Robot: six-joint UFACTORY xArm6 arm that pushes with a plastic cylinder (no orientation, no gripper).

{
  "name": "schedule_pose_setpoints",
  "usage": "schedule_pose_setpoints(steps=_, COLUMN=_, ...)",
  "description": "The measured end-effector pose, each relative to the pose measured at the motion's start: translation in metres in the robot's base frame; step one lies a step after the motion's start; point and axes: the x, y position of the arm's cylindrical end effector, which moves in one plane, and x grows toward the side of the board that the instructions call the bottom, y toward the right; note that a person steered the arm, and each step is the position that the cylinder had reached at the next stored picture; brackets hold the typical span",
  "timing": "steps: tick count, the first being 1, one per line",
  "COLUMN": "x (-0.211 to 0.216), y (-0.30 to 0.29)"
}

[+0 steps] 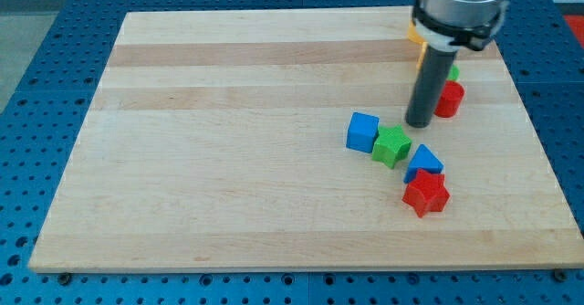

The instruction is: Adjust the red circle vertically below the yellow hexagon

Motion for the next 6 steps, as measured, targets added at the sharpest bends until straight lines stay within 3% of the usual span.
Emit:
schedule_pose_setpoints(steps=1, x=-0.005, y=-0.017)
schedule_pose_setpoints(steps=3, x=0.003, y=-0.120)
schedule_pose_setpoints(steps=4, x=0.049, y=-0.087)
schedule_pose_setpoints(steps=5, x=0.051, y=-0.022)
schedule_pose_setpoints(steps=6, x=0.045, y=-0.013)
